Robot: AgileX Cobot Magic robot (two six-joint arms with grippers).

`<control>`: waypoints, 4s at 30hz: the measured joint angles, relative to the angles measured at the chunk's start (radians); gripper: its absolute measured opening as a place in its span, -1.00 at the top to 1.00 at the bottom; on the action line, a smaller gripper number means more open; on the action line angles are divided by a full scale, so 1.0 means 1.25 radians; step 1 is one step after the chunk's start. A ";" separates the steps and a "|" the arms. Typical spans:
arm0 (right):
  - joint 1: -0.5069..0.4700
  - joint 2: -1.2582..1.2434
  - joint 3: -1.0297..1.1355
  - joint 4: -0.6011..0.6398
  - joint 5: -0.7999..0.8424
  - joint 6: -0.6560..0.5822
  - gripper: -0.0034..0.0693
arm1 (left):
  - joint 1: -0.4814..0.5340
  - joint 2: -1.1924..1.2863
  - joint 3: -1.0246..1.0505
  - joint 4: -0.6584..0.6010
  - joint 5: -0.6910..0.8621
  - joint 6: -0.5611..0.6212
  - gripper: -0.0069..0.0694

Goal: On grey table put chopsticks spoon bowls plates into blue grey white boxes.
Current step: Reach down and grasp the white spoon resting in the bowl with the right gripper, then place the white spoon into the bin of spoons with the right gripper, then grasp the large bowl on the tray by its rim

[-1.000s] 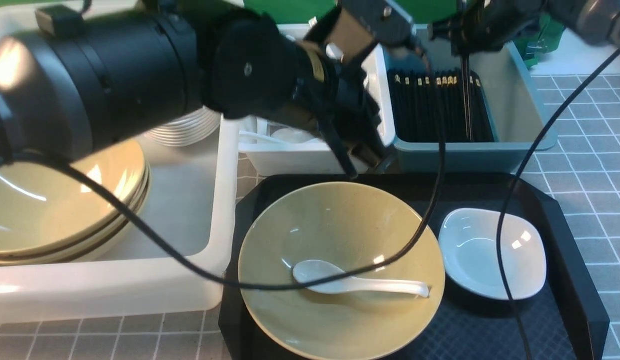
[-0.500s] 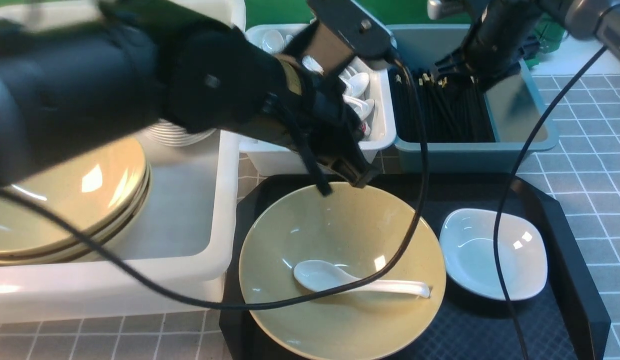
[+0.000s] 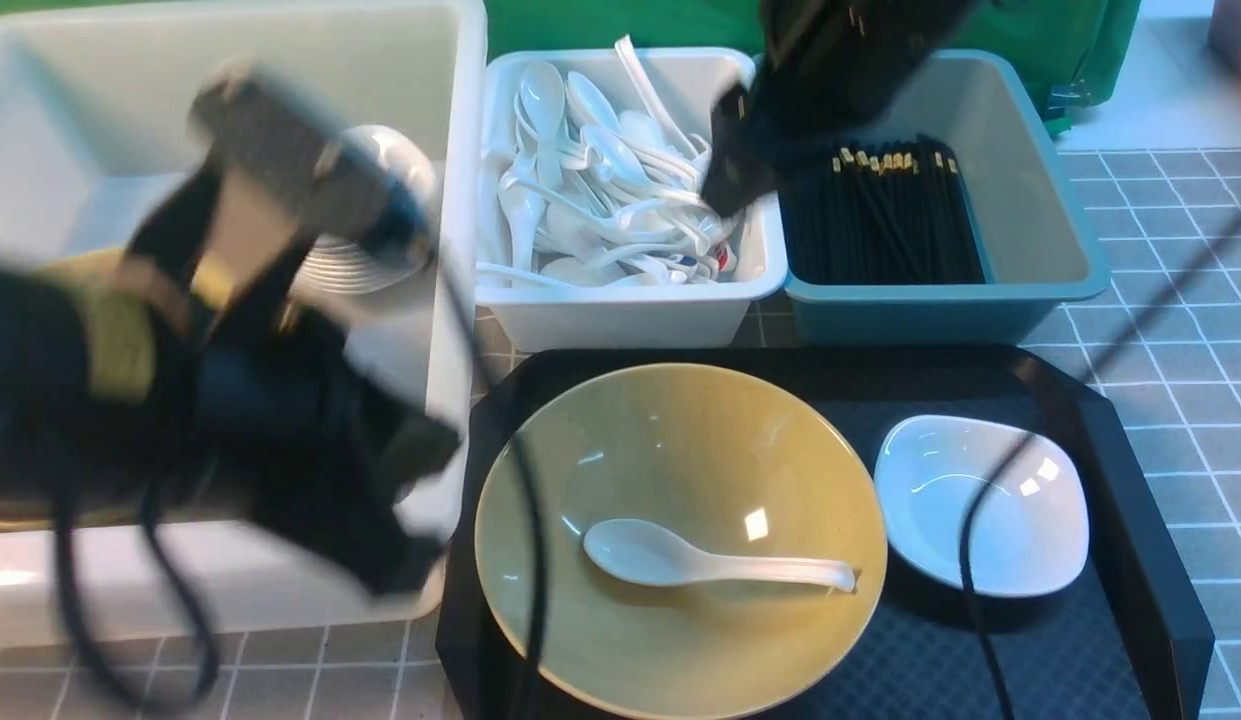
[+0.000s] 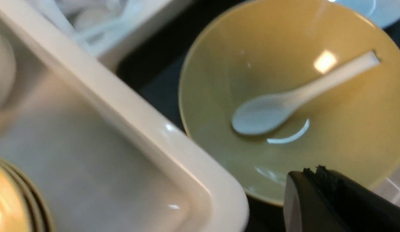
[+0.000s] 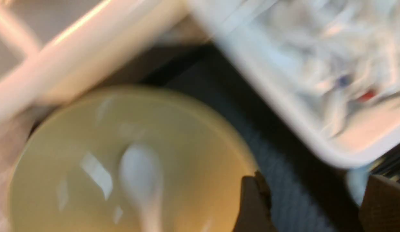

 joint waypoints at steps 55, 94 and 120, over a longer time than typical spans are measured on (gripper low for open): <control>0.021 0.118 -0.053 -0.158 -0.298 0.095 0.48 | 0.222 0.037 -0.047 -0.173 -0.158 0.098 0.84; -0.039 -0.063 -0.124 -0.161 0.006 0.144 0.21 | 0.138 0.367 -0.476 -0.136 0.182 0.121 0.06; -0.039 -0.589 0.556 -0.179 0.011 0.154 0.58 | 0.068 0.817 -0.596 0.032 0.221 0.078 -0.05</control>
